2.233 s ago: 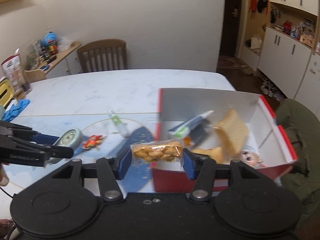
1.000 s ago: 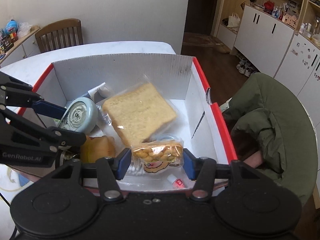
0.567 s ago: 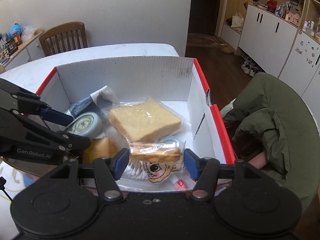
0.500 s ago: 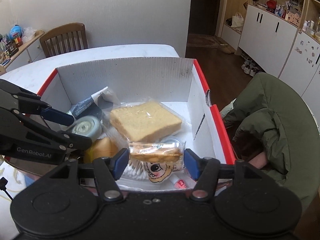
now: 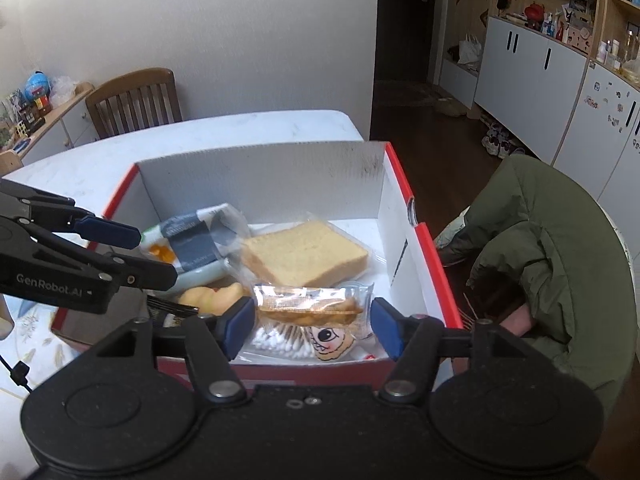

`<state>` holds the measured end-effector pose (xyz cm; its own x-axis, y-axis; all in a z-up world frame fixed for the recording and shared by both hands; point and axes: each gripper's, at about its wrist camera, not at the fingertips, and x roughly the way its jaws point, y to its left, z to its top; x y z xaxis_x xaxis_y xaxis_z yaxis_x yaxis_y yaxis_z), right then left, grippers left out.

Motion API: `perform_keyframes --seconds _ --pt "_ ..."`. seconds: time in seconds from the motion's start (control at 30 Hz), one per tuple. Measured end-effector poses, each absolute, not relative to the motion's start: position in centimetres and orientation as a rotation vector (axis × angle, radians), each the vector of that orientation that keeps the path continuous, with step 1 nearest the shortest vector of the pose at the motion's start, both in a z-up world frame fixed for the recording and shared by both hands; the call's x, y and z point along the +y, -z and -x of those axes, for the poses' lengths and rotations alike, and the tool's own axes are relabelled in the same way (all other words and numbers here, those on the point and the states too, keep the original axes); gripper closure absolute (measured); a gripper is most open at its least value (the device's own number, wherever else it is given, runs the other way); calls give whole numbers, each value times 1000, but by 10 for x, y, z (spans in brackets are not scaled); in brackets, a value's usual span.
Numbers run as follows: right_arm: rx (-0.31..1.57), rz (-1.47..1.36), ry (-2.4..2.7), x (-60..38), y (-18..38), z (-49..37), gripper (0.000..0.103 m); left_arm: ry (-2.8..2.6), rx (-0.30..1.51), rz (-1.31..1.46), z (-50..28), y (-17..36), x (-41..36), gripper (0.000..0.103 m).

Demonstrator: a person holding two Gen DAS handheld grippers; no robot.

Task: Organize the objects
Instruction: 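Open both grippers to drop the tape and snack into the box, then move left gripper to the red dragon keychain while right gripper approaches glue stick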

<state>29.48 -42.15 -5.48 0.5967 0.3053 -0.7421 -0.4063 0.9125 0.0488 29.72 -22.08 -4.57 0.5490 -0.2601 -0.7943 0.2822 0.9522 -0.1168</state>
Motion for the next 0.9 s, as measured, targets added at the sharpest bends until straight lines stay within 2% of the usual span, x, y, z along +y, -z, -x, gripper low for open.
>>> perform_keyframes --seconds 0.4,0.5,0.9 --pt "776 130 -444 -399 27 -264 31 324 839 63 -256 16 -181 44" --pt "770 127 -446 -391 23 -258 28 318 821 68 -243 12 -167 38" --pt "760 127 -506 -334 13 -226 14 233 791 123 -192 7 -84 37"
